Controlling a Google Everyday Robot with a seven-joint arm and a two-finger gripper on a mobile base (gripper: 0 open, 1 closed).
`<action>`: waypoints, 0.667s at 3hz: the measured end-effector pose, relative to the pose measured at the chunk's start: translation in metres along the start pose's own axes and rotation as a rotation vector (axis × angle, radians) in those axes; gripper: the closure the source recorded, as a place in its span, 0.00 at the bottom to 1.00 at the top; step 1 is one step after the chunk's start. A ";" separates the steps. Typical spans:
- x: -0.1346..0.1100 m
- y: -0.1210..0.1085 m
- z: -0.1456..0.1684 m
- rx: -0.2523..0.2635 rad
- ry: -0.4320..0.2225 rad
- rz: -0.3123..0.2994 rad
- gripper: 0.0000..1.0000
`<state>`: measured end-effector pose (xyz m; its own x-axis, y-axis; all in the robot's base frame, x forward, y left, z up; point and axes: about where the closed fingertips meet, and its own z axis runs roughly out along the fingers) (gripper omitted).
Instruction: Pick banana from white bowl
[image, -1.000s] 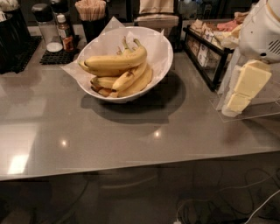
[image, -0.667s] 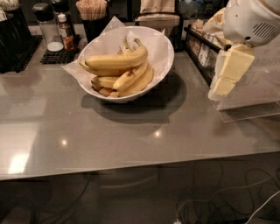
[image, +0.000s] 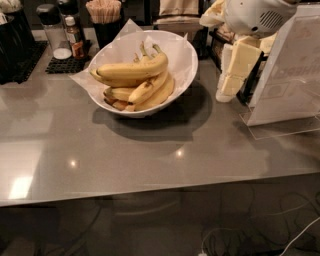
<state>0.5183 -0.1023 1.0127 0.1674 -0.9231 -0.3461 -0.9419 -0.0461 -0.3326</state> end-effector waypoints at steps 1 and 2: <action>0.006 0.003 -0.002 -0.009 -0.003 0.024 0.00; 0.005 -0.016 0.006 -0.021 -0.065 0.012 0.00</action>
Offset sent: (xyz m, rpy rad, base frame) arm 0.0492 0.0001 0.0022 0.1416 0.0421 0.0645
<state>0.5356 -0.1041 1.0110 0.1737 -0.8968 -0.4068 -0.9499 -0.0436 -0.3096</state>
